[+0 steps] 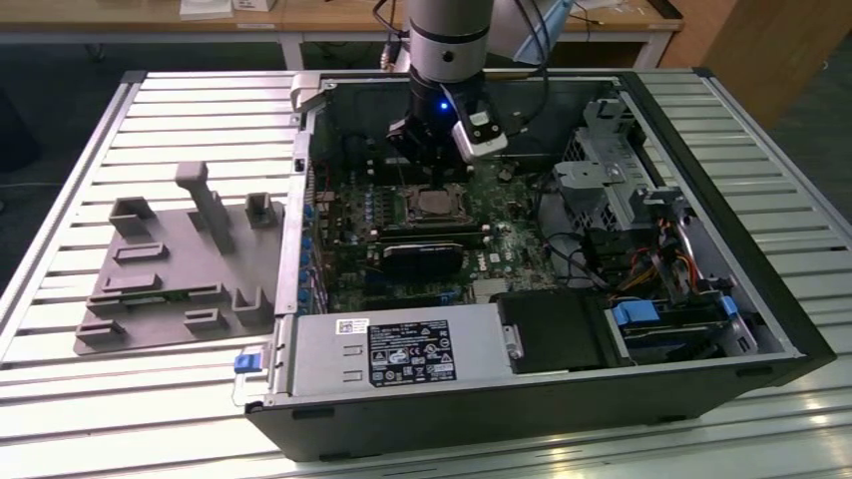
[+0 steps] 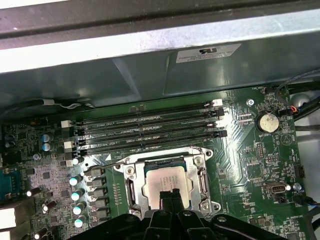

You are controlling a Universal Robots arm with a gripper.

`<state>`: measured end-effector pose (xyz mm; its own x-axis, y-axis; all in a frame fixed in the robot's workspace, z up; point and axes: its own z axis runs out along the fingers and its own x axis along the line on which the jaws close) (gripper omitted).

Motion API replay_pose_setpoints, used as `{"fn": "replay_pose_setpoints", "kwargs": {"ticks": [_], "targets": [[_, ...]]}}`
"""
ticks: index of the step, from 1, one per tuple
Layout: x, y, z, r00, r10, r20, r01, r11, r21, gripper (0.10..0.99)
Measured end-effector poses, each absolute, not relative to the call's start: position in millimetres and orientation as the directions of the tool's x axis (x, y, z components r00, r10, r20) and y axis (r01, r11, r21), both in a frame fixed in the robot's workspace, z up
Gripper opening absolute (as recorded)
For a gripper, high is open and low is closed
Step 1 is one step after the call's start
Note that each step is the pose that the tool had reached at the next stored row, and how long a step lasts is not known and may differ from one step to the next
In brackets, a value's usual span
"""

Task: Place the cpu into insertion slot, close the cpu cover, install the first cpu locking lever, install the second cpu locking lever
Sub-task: 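Install the first cpu locking lever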

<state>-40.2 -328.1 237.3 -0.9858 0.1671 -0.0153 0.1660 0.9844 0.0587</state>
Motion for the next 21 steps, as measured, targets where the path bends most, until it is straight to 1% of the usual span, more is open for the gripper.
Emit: {"fn": "replay_pose_setpoints", "kwargs": {"ticks": [8,21], "targets": [[-41,-328,237,-0.986,0.167,-0.015,0.166,0.984,0.059,0.102],[-76,-328,237,-0.986,0.167,-0.022,0.166,0.984,0.06,0.102]]}}
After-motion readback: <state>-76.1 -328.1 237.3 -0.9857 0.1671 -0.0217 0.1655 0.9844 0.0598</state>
